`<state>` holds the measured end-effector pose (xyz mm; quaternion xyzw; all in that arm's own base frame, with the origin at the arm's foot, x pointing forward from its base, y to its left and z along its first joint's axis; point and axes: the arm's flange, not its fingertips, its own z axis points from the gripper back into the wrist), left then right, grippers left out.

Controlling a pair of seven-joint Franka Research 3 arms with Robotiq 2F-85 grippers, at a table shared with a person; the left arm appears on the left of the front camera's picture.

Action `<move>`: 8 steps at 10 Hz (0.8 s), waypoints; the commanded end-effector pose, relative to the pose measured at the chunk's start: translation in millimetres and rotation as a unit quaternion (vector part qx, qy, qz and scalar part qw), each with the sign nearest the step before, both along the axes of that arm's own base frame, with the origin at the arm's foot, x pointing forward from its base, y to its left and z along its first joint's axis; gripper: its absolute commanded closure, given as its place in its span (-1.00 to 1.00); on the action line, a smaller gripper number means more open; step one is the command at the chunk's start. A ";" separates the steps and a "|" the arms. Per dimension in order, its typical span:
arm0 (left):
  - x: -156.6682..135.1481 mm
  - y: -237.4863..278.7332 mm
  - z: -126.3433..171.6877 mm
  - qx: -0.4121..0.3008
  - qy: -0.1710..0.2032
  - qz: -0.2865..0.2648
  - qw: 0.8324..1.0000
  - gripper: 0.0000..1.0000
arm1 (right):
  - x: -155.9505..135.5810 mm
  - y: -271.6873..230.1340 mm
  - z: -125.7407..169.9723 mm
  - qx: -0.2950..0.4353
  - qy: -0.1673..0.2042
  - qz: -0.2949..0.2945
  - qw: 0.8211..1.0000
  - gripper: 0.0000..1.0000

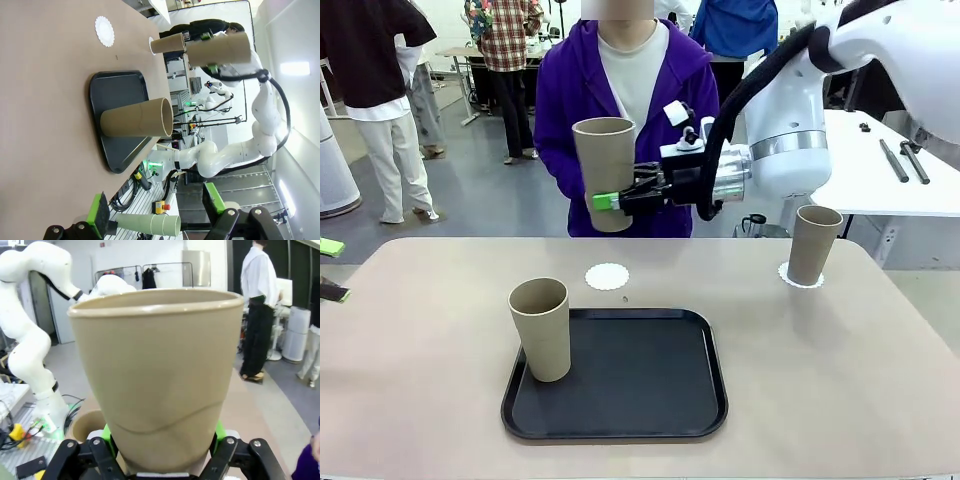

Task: Place coasters on the table and set cups on them.
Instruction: Take one Reusable plastic cup from the Flat Tray and place it on a coaster set by the human.

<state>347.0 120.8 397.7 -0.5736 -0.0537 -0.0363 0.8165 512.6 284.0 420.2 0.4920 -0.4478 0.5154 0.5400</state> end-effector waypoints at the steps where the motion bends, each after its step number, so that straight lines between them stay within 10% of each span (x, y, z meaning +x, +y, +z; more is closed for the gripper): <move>1: -0.5 0.1 1.7 -0.006 -0.004 0.003 1.000 -1.00 | 48.6 6.3 -14.2 0.033 -0.003 -0.011 0.999 -0.62; 8: -0.5 0.1 1.7 -0.006 -0.004 0.003 1.000 -1.00 | 120.2 33.1 -84.1 0.022 0.007 -0.020 1.000 -0.62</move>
